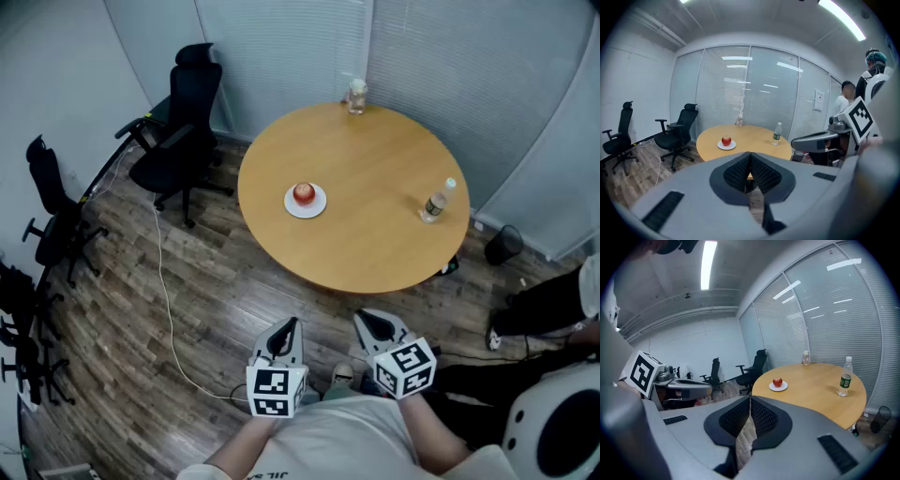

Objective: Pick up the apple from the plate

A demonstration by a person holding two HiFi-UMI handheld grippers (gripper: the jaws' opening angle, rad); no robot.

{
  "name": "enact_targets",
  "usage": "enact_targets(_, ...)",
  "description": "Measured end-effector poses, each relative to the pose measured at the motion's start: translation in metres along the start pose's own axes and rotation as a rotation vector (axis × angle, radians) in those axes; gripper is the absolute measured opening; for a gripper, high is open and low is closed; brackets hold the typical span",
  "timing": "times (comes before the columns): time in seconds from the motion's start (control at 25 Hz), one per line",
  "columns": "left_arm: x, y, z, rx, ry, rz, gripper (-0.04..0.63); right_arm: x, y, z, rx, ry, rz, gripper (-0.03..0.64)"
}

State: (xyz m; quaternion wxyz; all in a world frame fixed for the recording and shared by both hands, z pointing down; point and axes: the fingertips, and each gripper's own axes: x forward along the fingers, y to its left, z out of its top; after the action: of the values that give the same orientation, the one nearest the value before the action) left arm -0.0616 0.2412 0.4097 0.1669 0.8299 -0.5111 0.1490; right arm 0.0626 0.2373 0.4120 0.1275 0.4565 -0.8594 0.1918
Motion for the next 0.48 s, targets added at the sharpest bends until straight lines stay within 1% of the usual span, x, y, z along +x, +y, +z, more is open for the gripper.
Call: enact_targets(0.48,-0.0022,-0.0019,-0.0022,-0.005,0.007,-0.024,0.003,-0.0024,0.0053,-0.0024,0.001,0.001,-0.002,0.034)
